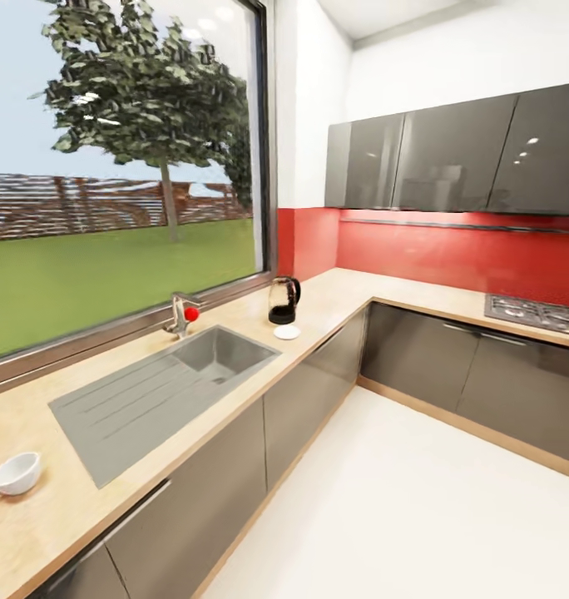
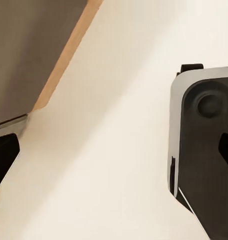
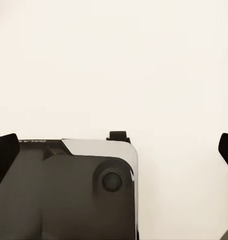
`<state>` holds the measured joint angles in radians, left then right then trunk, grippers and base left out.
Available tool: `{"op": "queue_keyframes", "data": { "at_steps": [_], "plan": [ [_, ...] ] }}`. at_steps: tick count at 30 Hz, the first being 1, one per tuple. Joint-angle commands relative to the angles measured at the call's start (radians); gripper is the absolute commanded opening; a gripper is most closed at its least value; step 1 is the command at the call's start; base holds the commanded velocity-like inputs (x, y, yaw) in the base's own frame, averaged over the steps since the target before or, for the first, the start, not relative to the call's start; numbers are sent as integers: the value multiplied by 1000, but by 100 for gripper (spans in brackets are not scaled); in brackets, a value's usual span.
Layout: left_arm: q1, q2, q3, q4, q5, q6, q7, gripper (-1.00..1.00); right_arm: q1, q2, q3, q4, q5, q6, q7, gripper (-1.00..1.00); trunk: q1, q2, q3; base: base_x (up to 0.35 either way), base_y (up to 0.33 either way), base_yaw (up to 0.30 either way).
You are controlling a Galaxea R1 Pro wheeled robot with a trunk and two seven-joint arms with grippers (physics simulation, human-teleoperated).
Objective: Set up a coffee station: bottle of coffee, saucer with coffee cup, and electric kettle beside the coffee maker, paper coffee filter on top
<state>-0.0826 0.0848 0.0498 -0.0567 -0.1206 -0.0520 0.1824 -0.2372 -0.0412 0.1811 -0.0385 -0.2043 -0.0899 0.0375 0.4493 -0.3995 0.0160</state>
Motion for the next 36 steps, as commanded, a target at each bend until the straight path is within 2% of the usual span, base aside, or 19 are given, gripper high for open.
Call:
{"op": "queue_keyframes", "data": {
  "at_steps": [1, 28, 36],
  "plan": [
    [0, 0, 5, 1, -10, -4, 3, 100, -1, 0, 8, 1, -10, -4, 4, 100, 1, 0, 0, 284, -175, -271],
    [0, 0, 5, 1, -10, -5, 3, 100, -1, 1, 8, 0, -10, -4, 4, 100, 1, 0, -3, 284, -175, -269],
    [0, 1, 5, 1, -10, -5, 3, 100, -1, 4, 13, 1, -5, -4, 6, 100, 1, 0, -4, 289, -173, -37]
  ]
}}
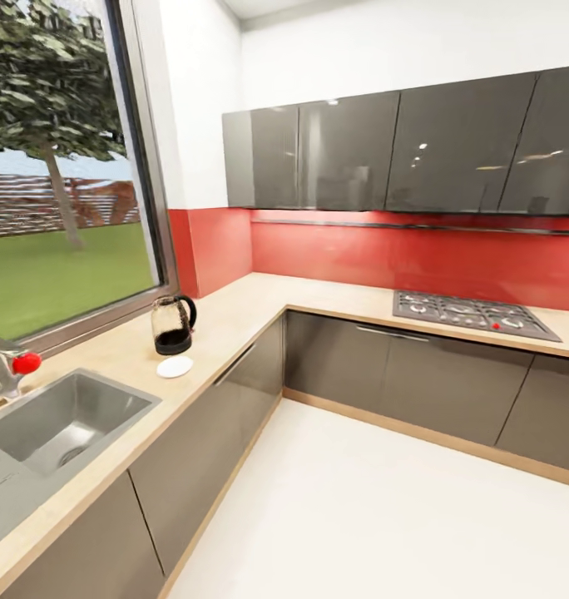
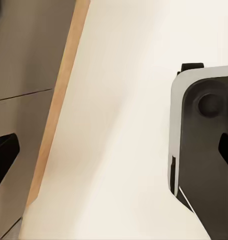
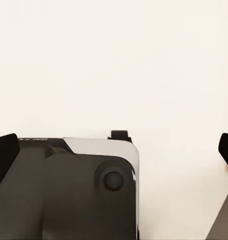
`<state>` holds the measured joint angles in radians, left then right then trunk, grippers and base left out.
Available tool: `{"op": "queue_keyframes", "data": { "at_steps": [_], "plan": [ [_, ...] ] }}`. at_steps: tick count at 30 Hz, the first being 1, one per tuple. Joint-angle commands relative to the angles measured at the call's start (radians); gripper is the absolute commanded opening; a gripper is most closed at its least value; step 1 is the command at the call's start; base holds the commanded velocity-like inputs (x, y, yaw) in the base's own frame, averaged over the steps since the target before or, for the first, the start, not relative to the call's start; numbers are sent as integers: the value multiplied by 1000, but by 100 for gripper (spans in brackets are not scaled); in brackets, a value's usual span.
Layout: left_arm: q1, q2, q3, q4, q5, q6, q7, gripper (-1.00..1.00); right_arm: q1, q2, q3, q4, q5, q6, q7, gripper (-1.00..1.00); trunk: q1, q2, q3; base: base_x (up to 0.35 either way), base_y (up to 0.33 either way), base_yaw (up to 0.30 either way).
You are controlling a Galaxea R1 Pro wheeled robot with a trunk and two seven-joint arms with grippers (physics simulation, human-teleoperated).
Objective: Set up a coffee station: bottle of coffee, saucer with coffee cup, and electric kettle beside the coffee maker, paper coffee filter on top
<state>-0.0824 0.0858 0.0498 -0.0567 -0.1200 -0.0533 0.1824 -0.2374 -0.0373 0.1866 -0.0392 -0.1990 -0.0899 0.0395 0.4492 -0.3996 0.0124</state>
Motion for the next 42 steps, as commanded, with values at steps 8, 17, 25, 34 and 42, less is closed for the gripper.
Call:
{"op": "queue_keyframes", "data": {
  "at_steps": [8, 17, 25, 34, 42],
  "plan": [
    [0, -1, 5, 1, -9, -3, 3, 100, 0, 0, 8, 1, -10, -4, 6, 100, 1, 0, 0, 308, -139, -1],
    [0, 0, 6, 1, -9, -3, 3, 100, 0, -2, 5, 2, -12, -4, 4, 100, 1, 0, 0, 314, -123, 0],
    [0, 0, 7, 1, -8, -3, 3, 100, 0, -1, 4, 1, -13, -4, 4, 100, 1, 0, 0, 328, -33, 0],
    [0, -1, 7, 3, -7, -3, 5, 100, 0, -1, 5, 2, -13, -4, 4, 100, 1, 0, 0, 335, -2, 15],
    [0, -1, 7, 3, -7, -3, 5, 100, 0, -1, 5, 2, -13, -4, 3, 100, 1, 0, 0, 310, -111, 226]
  ]
}}
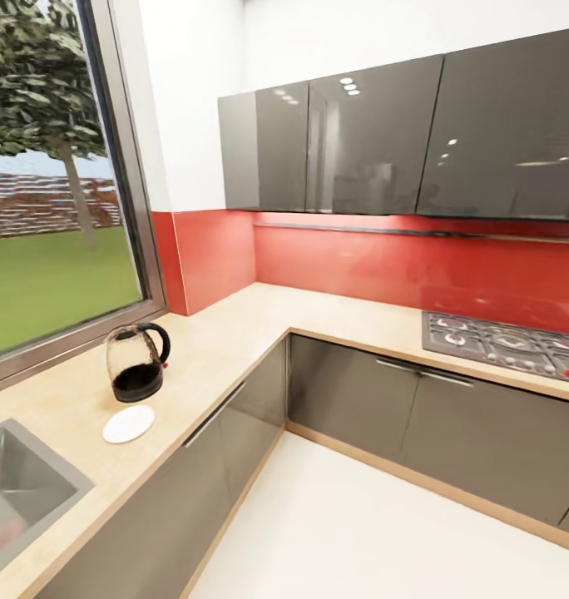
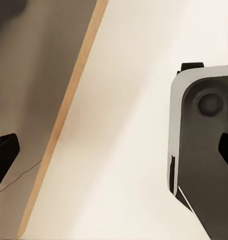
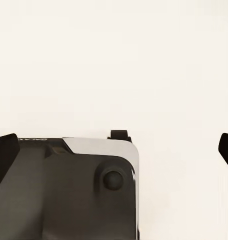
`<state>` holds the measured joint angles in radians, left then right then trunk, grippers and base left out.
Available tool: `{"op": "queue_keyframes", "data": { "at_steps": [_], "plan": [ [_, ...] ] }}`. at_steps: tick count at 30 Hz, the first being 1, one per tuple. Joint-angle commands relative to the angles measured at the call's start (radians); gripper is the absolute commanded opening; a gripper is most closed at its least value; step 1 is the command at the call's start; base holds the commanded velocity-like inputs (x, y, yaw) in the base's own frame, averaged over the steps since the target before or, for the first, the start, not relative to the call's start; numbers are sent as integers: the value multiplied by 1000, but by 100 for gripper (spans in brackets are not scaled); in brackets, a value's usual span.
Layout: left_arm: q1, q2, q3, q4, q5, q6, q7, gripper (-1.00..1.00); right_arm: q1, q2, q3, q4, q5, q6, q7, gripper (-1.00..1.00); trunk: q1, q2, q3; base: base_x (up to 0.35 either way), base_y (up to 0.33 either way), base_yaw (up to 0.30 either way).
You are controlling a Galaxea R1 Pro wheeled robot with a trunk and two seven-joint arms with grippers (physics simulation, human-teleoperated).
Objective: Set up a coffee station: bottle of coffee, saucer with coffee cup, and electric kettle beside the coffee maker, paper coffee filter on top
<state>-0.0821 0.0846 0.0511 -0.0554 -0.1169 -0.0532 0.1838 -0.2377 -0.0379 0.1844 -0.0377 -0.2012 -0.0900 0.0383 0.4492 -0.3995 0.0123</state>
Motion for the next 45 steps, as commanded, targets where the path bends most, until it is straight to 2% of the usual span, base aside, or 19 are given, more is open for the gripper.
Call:
{"op": "queue_keyframes", "data": {
  "at_steps": [1, 27, 45],
  "plan": [
    [-1, 0, 6, 2, -10, -4, 3, 100, 0, 0, 7, 1, -10, -4, 4, 100, 1, 0, 0, 287, -169, 273],
    [-1, 0, 7, 2, -7, -6, 6, 100, 0, 0, 7, 2, -10, -4, 3, 100, 1, 0, 0, 207, -217, 278],
    [-1, 0, 7, 2, -7, -7, 6, 100, 0, 0, 7, 2, -10, -4, 3, 100, 1, 0, 0, 103, -58, 278]
  ]
}}
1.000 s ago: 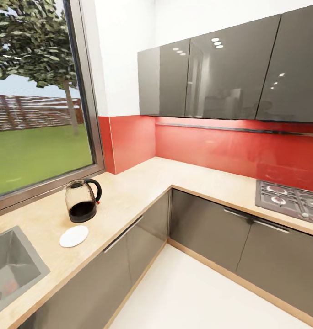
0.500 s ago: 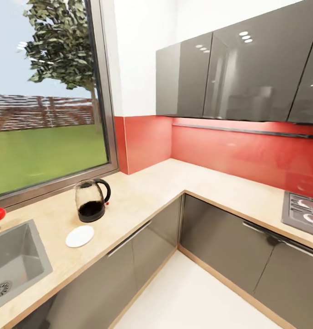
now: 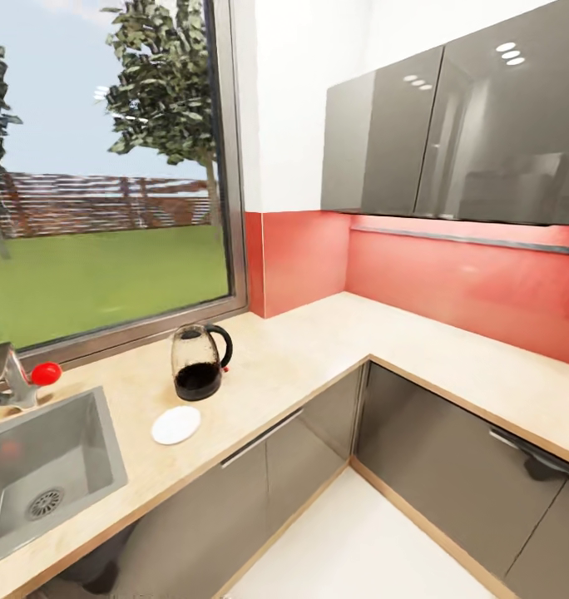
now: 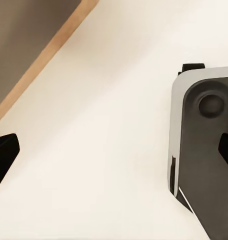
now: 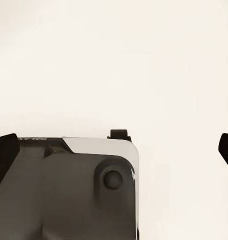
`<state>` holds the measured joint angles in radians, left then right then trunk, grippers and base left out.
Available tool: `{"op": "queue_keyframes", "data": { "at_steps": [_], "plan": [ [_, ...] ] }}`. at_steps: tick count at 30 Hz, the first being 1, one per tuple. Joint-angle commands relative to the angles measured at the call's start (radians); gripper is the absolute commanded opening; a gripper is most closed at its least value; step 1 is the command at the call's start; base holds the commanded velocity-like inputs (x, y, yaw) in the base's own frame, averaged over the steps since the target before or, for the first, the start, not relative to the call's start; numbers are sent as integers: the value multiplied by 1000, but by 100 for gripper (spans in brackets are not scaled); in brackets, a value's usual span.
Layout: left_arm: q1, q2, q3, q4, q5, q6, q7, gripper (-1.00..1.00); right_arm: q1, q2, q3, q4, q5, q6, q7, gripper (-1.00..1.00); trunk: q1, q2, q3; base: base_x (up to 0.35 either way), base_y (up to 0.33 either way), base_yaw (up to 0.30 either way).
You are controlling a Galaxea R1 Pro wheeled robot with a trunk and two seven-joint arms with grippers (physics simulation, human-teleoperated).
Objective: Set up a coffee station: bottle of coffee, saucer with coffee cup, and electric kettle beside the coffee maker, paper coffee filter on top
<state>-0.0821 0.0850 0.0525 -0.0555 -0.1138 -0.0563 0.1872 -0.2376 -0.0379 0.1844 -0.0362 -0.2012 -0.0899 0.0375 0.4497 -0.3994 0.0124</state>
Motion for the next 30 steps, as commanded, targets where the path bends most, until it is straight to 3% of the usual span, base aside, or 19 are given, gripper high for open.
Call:
{"op": "queue_keyframes", "data": {
  "at_steps": [1, 30],
  "plan": [
    [-1, 0, 6, 2, -10, -3, 3, 100, 0, 0, 7, 1, -11, -4, 4, 100, 0, -1, 0, 2, 0, 279],
    [-1, -1, 6, 6, -10, -3, 3, 100, 0, 0, 7, 2, -11, -4, 4, 100, 0, -1, 0, 0, 0, 278]
  ]
}}
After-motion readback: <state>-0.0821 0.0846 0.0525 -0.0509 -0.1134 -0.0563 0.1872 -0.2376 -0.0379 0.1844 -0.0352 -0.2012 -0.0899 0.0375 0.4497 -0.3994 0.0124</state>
